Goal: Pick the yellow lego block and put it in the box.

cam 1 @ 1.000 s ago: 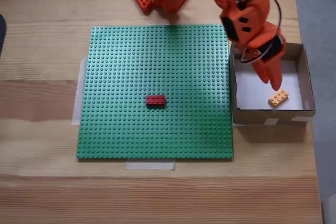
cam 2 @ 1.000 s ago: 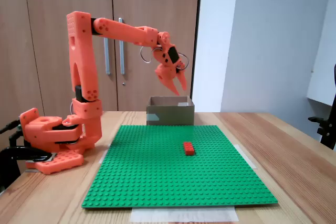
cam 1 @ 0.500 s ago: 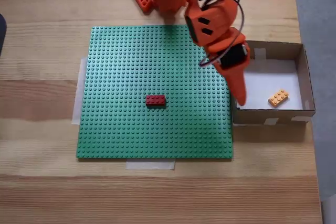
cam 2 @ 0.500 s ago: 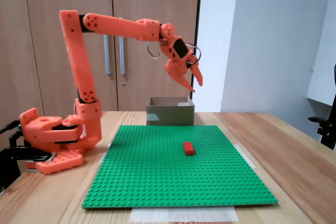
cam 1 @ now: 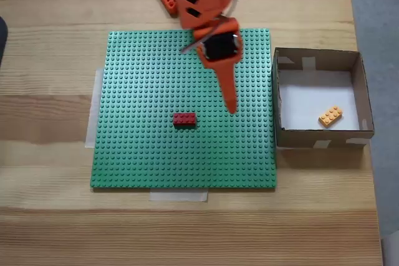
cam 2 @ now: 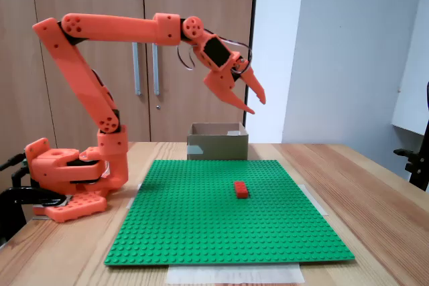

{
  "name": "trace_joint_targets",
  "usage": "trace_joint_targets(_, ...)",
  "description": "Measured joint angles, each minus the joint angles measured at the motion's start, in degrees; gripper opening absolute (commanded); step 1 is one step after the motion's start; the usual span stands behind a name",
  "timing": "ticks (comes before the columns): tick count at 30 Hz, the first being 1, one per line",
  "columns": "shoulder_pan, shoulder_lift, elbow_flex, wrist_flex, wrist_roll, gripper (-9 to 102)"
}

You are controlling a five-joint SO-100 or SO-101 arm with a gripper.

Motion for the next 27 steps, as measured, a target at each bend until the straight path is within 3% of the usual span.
trace_joint_targets(27, 12.0, 26.0, 22.2, -1.2, -2.1, 11)
